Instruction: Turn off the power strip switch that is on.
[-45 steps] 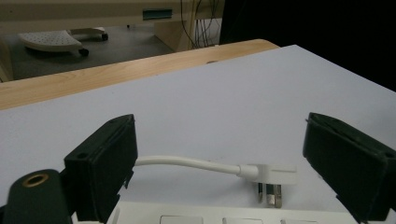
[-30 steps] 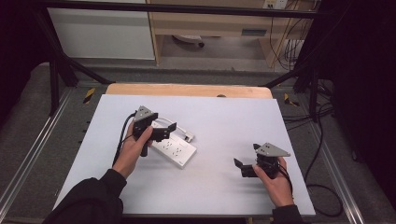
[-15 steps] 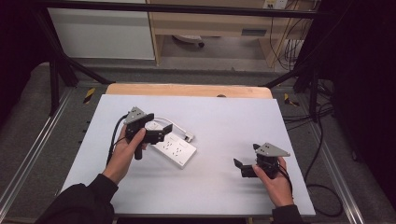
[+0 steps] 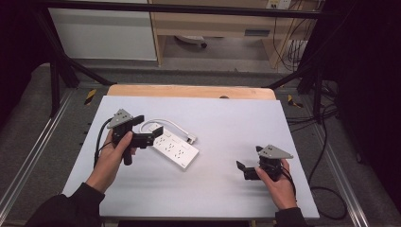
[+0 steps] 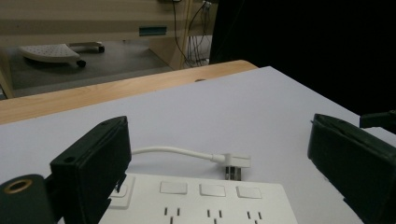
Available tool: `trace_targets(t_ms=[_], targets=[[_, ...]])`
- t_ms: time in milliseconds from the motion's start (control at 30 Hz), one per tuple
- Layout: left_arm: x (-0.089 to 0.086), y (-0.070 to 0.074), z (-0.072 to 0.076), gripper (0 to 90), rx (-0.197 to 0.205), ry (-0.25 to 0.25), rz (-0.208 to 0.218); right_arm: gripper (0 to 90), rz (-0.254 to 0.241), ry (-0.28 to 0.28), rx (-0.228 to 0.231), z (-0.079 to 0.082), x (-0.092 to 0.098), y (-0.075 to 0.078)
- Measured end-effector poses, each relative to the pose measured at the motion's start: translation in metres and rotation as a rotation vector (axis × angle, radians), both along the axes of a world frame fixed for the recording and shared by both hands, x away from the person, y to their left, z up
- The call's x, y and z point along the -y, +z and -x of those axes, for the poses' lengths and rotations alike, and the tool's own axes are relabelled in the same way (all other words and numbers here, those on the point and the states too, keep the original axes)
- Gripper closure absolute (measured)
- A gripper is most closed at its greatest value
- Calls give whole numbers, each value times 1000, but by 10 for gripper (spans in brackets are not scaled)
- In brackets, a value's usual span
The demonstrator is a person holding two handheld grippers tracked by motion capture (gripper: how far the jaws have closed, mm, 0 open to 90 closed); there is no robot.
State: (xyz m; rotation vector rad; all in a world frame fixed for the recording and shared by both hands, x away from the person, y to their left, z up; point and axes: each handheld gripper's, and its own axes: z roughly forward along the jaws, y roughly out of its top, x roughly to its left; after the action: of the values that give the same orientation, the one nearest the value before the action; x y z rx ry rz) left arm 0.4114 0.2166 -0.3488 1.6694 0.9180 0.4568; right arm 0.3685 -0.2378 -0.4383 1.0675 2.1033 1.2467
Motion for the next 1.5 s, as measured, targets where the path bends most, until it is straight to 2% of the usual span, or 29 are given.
trace_targets(t_ms=[533,1033,1300,1500], targets=[[-48,9,27,55,10,73,52,22,5,0,-2,0,-1,0],[-106,-2,55,56,13,188,81,22,6,-3,-3,-1,0,-1],[-117,-10,72,55,21,180,58,22,6,-7,-4,0,0,-1],[-122,-24,82,56,-4,177,55,22,8,-9,-4,-1,1,-1]])
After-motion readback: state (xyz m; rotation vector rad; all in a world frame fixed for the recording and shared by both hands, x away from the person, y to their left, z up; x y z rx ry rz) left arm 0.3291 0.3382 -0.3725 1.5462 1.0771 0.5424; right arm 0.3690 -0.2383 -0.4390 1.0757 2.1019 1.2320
